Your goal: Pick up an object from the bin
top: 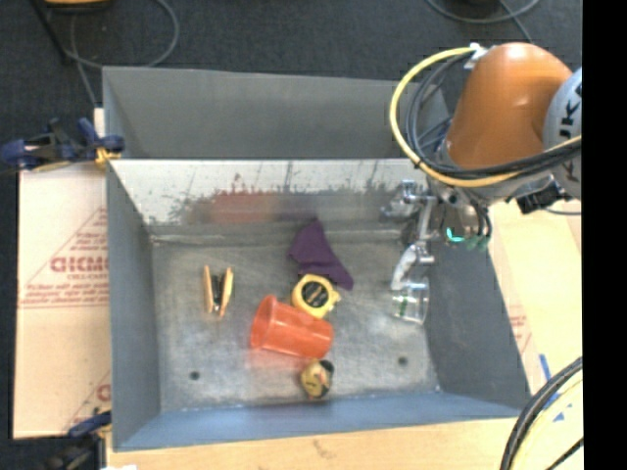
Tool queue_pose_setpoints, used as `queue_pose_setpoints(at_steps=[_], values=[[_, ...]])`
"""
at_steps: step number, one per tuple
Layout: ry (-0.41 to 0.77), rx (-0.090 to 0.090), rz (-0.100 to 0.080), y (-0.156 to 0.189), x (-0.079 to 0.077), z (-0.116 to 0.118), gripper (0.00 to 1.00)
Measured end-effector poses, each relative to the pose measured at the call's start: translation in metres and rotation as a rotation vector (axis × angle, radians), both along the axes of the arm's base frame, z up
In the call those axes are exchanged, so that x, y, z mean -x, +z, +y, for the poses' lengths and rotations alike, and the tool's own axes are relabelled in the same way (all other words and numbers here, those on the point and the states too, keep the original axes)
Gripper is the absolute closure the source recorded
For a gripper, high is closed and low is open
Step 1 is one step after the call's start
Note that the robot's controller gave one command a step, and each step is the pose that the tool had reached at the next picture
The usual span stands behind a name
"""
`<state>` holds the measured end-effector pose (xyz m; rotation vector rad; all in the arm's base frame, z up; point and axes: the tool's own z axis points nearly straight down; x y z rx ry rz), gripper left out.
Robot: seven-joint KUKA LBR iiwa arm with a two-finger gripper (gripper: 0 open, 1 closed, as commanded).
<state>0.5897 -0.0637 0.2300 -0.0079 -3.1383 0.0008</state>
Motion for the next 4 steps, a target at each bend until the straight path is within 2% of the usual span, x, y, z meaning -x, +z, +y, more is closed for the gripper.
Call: queue_pose_setpoints(at_steps=[1, 2, 3, 4], values=[[0.002, 0.001, -0.008, 0.005, -0.001, 0.0, 0.0], [-0.098, 0.0, -0.014, -0.011, 0.006, 0.005, 0.0], [-0.223, -0.001, -0.008, -0.05, 0.016, 0.021, 0.0], [-0.224, -0.001, -0.003, -0.051, -0.006, 0.039, 0.0]])
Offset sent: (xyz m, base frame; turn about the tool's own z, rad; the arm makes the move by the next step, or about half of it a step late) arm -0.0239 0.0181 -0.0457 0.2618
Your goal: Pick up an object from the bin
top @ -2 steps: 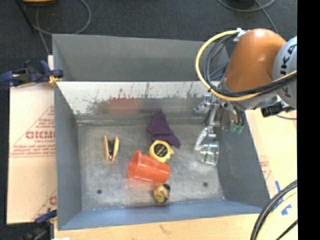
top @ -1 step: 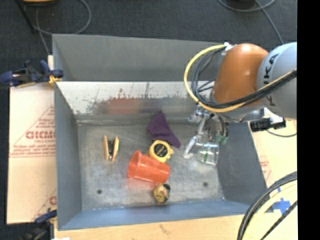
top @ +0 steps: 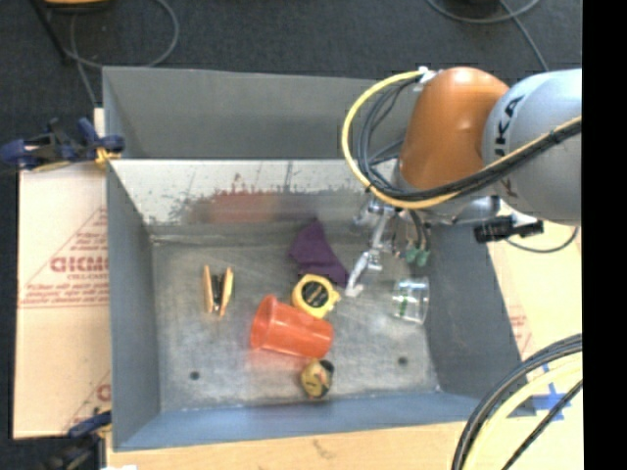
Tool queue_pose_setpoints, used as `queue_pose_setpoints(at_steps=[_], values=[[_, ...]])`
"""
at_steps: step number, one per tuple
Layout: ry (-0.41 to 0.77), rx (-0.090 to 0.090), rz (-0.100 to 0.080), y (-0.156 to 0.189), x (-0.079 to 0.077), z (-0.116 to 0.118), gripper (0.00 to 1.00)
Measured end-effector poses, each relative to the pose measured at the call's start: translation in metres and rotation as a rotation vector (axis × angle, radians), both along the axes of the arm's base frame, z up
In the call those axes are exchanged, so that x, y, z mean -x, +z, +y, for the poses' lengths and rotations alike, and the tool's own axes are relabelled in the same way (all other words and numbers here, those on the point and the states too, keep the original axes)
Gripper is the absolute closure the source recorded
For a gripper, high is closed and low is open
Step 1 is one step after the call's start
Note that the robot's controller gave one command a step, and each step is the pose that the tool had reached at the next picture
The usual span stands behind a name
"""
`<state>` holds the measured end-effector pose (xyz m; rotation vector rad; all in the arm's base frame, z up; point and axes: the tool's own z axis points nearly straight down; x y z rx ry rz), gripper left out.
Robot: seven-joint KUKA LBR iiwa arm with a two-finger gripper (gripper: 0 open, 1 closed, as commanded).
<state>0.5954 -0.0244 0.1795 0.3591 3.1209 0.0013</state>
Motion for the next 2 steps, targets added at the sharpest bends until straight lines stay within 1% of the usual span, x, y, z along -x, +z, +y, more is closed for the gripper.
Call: queue_pose_setpoints(at_steps=[1, 2], values=[[-0.011, 0.002, -0.019, -0.002, -0.013, 0.014, 0.0], [0.096, 0.002, 0.002, -0.038, -0.011, 0.031, 0.0]])
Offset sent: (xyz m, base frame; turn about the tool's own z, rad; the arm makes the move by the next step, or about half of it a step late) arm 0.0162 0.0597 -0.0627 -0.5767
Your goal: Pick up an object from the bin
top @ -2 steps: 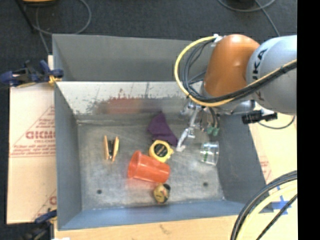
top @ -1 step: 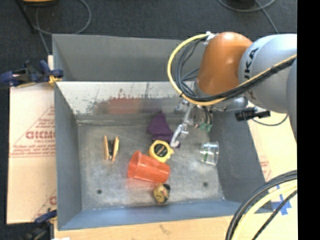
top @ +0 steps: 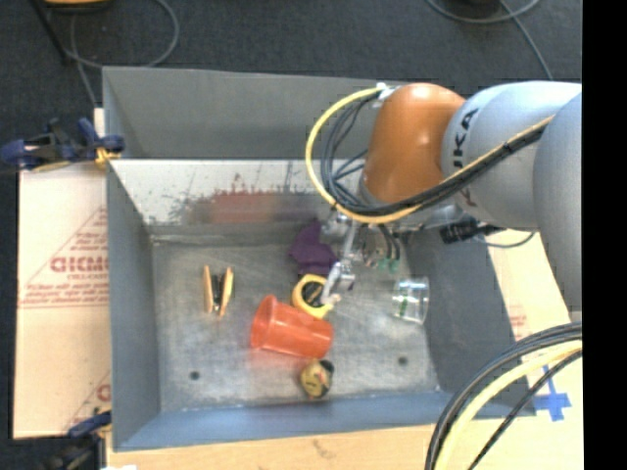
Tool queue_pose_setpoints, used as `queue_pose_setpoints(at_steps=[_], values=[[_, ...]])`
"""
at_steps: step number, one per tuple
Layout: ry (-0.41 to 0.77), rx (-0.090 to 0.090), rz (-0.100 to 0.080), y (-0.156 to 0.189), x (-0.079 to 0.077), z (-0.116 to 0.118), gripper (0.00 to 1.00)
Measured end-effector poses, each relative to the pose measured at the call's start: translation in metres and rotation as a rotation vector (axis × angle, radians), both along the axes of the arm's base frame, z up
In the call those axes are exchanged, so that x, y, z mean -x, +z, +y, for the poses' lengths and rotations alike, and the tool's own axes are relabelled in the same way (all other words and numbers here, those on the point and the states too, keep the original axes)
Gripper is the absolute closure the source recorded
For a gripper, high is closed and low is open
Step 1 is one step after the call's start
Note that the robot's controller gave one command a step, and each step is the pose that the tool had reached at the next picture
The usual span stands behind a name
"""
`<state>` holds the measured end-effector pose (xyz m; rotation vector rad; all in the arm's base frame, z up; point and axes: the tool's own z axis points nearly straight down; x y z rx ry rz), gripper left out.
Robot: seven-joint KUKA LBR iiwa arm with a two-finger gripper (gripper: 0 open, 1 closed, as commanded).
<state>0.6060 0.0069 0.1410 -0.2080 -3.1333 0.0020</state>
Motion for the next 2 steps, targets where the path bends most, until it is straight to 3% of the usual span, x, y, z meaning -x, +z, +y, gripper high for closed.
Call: queue_pose_setpoints(at_steps=[1, 2], values=[[0.319, 0.0, -0.008, -0.039, 0.007, 0.012, 0.0], [0.363, -0.002, 0.0, -0.06, 0.009, 0.016, 0.0]])
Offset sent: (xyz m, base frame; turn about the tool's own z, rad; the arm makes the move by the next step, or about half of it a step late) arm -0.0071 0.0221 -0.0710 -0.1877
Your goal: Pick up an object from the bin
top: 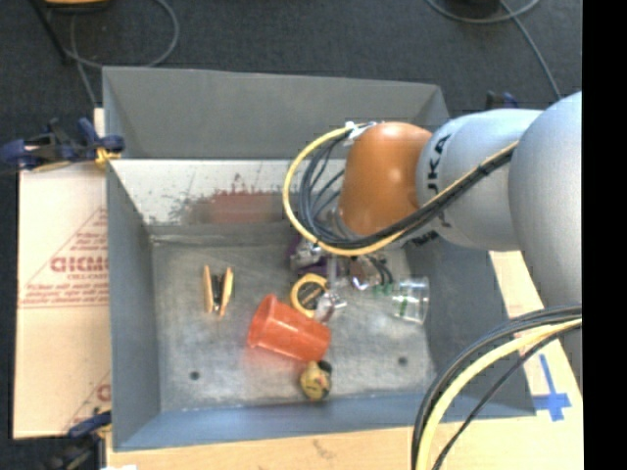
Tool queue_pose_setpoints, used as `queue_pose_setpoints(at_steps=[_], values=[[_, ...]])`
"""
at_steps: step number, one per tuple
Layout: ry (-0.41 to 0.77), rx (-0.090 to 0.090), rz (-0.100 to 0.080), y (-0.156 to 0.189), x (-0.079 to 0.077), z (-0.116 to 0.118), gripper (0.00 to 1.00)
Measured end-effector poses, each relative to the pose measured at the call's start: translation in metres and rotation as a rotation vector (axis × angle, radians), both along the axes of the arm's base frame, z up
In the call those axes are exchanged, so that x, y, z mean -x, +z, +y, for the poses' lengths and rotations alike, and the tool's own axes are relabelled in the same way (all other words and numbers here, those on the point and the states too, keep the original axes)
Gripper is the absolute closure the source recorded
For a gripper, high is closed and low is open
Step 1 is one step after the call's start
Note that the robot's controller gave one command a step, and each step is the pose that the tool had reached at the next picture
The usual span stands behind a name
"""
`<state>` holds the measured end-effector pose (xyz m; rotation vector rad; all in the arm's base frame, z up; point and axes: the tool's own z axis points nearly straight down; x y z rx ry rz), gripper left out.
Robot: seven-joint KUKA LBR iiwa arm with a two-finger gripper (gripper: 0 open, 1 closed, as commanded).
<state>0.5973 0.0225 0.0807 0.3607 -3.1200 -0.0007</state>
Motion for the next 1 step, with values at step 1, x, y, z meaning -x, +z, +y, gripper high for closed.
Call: queue_pose_setpoints(at_steps=[1], values=[[-0.266, -0.003, -0.029, 0.002, 0.0398, -0.0074, 1.0]])
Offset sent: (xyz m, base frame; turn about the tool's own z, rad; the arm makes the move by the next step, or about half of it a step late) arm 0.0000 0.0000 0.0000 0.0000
